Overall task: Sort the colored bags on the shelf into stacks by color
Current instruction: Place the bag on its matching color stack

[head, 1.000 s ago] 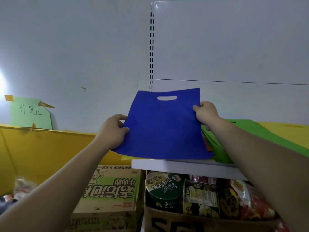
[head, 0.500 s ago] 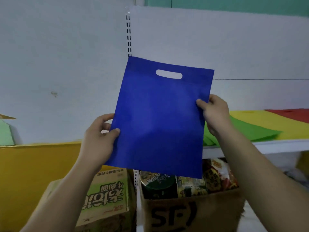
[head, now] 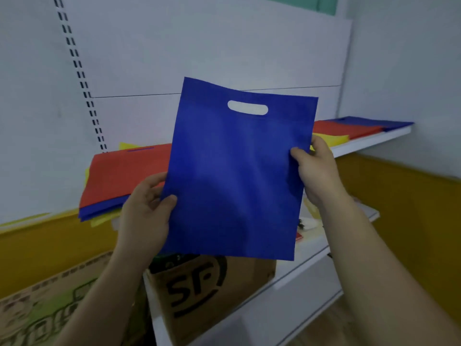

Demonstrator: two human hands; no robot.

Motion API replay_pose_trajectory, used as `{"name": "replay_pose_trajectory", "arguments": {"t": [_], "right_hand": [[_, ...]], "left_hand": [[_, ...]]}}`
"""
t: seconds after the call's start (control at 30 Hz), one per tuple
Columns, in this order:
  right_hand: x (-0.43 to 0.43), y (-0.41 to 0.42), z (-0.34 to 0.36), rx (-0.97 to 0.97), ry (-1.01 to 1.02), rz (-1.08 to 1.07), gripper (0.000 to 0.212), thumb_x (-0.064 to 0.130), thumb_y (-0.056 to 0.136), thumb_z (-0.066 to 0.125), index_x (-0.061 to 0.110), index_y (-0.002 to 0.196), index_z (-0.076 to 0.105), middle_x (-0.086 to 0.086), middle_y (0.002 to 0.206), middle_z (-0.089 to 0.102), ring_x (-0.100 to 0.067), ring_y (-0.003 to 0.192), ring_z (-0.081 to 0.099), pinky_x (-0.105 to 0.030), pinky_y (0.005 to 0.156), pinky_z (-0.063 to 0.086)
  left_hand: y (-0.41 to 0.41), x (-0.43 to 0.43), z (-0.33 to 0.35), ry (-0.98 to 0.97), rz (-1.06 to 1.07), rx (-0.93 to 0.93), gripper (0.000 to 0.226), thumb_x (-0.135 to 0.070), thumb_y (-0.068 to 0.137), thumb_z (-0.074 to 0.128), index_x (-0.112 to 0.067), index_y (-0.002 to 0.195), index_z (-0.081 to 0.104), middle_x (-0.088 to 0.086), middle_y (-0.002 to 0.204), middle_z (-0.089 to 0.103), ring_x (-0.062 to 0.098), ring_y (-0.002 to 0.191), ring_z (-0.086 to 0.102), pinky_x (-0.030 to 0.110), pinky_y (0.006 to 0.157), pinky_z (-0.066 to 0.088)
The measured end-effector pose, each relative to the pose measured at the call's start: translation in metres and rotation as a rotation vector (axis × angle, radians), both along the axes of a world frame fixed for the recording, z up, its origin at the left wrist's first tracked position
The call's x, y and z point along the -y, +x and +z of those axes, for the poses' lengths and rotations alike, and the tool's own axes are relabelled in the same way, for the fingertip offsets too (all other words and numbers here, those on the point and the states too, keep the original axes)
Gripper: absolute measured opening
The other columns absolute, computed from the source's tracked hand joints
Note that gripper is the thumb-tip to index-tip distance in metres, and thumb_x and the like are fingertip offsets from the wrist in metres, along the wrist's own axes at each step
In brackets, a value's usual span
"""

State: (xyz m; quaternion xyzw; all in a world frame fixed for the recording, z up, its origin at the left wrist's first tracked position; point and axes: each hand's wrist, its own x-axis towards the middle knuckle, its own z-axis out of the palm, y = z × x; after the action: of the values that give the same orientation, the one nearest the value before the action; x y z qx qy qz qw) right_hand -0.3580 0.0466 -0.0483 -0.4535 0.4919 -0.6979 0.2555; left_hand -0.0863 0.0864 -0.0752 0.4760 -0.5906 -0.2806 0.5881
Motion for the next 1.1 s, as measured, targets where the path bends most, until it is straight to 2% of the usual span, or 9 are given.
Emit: {"name": "replay_pose_trajectory", "arguments": {"t": [0.1, 0.17, 0.27, 0.4, 0.6, 0.7, 0.77, 1.03, 1.1], "right_hand": [[-0.020, -0.037, -0.012, 0.041, 0.028, -0.034, 0.023, 0.014, 0.092, 0.055, 0.026, 0.112, 0.056, 0.007, 0.107, 0.066, -0.019, 0.097, 0.065, -0.039, 0.081, 0.056], [-0.033, -0.067, -0.022, 0.049, 0.035, -0.123, 0.015, 0.016, 0.093, 0.058, 0.026, 0.105, 0.060, 0.009, 0.104, 0.066, -0.017, 0.097, 0.065, -0.035, 0.080, 0.055], [-0.050, -0.113, -0.034, 0.058, 0.040, -0.224, 0.010, 0.019, 0.093, 0.059, 0.028, 0.092, 0.063, 0.008, 0.101, 0.067, -0.017, 0.095, 0.065, -0.038, 0.082, 0.055], [-0.073, -0.180, -0.041, 0.009, 0.050, -0.289, 0.007, 0.024, 0.096, 0.054, 0.026, 0.094, 0.061, 0.012, 0.098, 0.064, -0.012, 0.092, 0.063, -0.032, 0.079, 0.054], [-0.107, -0.284, -0.042, -0.014, 0.018, -0.395, 0.011, 0.024, 0.097, 0.054, 0.029, 0.090, 0.060, 0.010, 0.098, 0.065, -0.013, 0.094, 0.063, -0.034, 0.084, 0.054], [-0.122, -0.327, -0.041, -0.008, 0.020, -0.462, 0.008, 0.025, 0.097, 0.054, 0.027, 0.091, 0.060, 0.007, 0.099, 0.066, -0.016, 0.094, 0.064, -0.035, 0.082, 0.055], [-0.128, -0.351, -0.041, 0.003, 0.023, -0.505, 0.008, 0.025, 0.097, 0.053, 0.026, 0.091, 0.059, 0.005, 0.099, 0.066, -0.017, 0.093, 0.064, -0.034, 0.080, 0.055], [-0.112, -0.430, -0.052, 0.031, 0.071, -0.659, 0.009, 0.026, 0.097, 0.052, 0.027, 0.091, 0.058, 0.009, 0.095, 0.065, -0.014, 0.090, 0.063, -0.031, 0.076, 0.055], [-0.097, -0.448, -0.052, 0.027, 0.089, -0.688, 0.010, 0.026, 0.097, 0.050, 0.027, 0.090, 0.057, 0.009, 0.096, 0.065, -0.014, 0.090, 0.063, -0.032, 0.077, 0.055]], "left_hand": [[-0.034, 0.000, -0.010, 0.038, -0.056, -0.009, 0.030, -0.015, 0.095, 0.051, -0.038, 0.114, 0.049, -0.023, 0.100, 0.055, -0.001, 0.089, 0.055, 0.021, 0.067, 0.046], [-0.061, 0.000, -0.018, 0.065, -0.096, -0.025, 0.031, -0.015, 0.095, 0.052, -0.038, 0.116, 0.049, -0.022, 0.102, 0.056, -0.001, 0.090, 0.055, 0.021, 0.067, 0.045], [-0.112, -0.002, -0.028, 0.093, -0.152, -0.060, 0.032, -0.010, 0.094, 0.052, -0.034, 0.115, 0.051, -0.019, 0.102, 0.058, 0.000, 0.090, 0.057, 0.019, 0.068, 0.046], [-0.185, -0.005, -0.038, 0.129, -0.223, -0.100, 0.032, -0.007, 0.094, 0.052, -0.030, 0.117, 0.053, -0.017, 0.102, 0.060, 0.000, 0.089, 0.058, 0.016, 0.066, 0.045], [-0.293, -0.006, -0.048, 0.140, -0.336, -0.126, 0.033, -0.004, 0.094, 0.050, -0.032, 0.111, 0.052, -0.021, 0.097, 0.060, -0.013, 0.072, 0.061, 0.007, 0.053, 0.047], [-0.343, -0.007, -0.050, 0.155, -0.385, -0.144, 0.034, -0.004, 0.094, 0.051, -0.033, 0.111, 0.053, -0.021, 0.099, 0.061, -0.006, 0.082, 0.063, 0.014, 0.063, 0.051], [-0.372, -0.006, -0.052, 0.157, -0.425, -0.127, 0.033, -0.005, 0.094, 0.051, -0.032, 0.114, 0.053, -0.021, 0.100, 0.061, -0.002, 0.088, 0.061, 0.015, 0.066, 0.046], [-0.461, 0.038, -0.063, 0.191, -0.542, -0.082, 0.038, -0.009, 0.093, 0.052, -0.035, 0.120, 0.054, -0.020, 0.105, 0.063, 0.001, 0.095, 0.061, 0.026, 0.079, 0.049], [-0.484, 0.057, -0.064, 0.182, -0.557, -0.084, 0.038, -0.009, 0.093, 0.052, -0.032, 0.123, 0.053, -0.021, 0.101, 0.064, -0.002, 0.090, 0.062, 0.024, 0.076, 0.050]]}}
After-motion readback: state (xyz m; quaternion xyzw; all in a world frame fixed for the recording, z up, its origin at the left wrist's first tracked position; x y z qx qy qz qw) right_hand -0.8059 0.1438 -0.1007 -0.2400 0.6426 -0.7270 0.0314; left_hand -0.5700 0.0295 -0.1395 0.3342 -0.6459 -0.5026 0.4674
